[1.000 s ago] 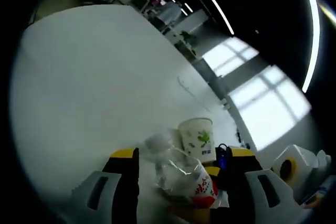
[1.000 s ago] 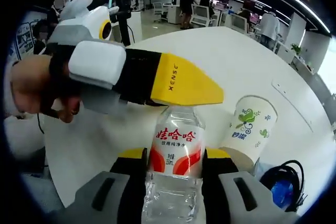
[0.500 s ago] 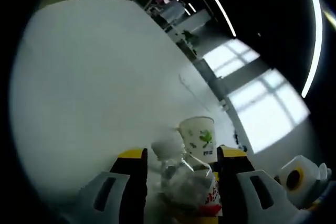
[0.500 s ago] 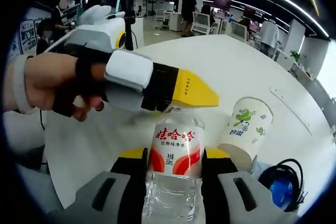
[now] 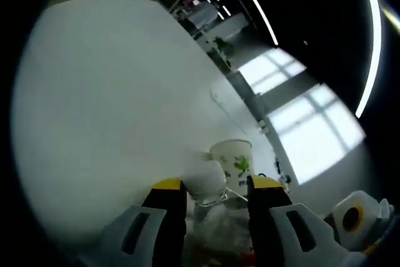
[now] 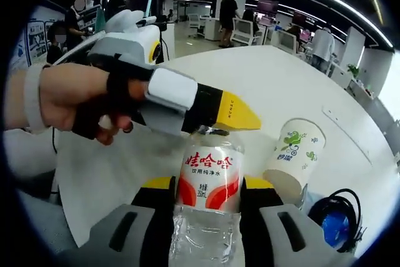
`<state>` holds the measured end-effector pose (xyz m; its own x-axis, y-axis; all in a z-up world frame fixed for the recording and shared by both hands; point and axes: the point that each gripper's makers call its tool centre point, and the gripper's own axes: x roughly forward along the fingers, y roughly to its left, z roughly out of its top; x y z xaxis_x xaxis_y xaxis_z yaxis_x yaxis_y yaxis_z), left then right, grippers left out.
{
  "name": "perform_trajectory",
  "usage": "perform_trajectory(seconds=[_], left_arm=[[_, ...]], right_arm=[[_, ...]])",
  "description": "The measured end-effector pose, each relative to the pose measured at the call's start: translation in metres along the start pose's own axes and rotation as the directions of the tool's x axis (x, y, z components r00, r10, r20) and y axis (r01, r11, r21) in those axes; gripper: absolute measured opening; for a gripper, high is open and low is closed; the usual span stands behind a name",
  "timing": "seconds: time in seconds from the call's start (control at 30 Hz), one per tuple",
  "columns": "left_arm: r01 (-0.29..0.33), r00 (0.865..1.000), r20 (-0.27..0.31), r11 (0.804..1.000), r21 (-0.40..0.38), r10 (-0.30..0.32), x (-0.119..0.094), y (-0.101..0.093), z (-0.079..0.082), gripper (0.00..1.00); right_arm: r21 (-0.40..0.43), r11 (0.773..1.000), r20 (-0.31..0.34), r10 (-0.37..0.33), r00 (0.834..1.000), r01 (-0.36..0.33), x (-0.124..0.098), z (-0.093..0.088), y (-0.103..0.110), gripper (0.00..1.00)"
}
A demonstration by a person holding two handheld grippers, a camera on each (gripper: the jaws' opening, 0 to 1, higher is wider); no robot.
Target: Arrange the tabletop items into an orderly group along one side of the table until the central work area is clear of visible clutter.
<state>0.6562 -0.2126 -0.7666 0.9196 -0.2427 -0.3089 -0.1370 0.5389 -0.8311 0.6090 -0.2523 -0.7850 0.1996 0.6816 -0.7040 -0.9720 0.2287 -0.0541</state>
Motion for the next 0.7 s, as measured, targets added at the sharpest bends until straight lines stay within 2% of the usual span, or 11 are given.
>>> perform_trajectory(seconds=[0.07,0.2,0.33,0.7], left_arm=[[0.003,1.000,0.019,1.000,0.006,-0.003,-0.003,-0.006,0.005,0.31],[0.028,0.997,0.076,0.997,0.068,-0.033,-0.008,-0.022,0.019,0.28],[0.046,0.993,0.104,0.995,0.093,-0.056,-0.013,-0.033,0.028,0.24],[0.077,0.988,0.116,0.971,0.225,-0.105,-0.025,-0.060,0.043,0.20]], right_arm=[[0.000,1.000,0.010,-0.002,1.000,0.002,-0.002,0.003,0.000,0.37],[0.012,1.000,0.046,-0.012,0.999,0.012,-0.007,0.014,-0.002,0.36],[0.014,1.000,0.062,-0.019,0.998,0.018,-0.010,0.021,-0.003,0.36],[0.048,0.998,0.109,-0.037,0.993,0.032,-0.014,0.034,-0.006,0.35]])
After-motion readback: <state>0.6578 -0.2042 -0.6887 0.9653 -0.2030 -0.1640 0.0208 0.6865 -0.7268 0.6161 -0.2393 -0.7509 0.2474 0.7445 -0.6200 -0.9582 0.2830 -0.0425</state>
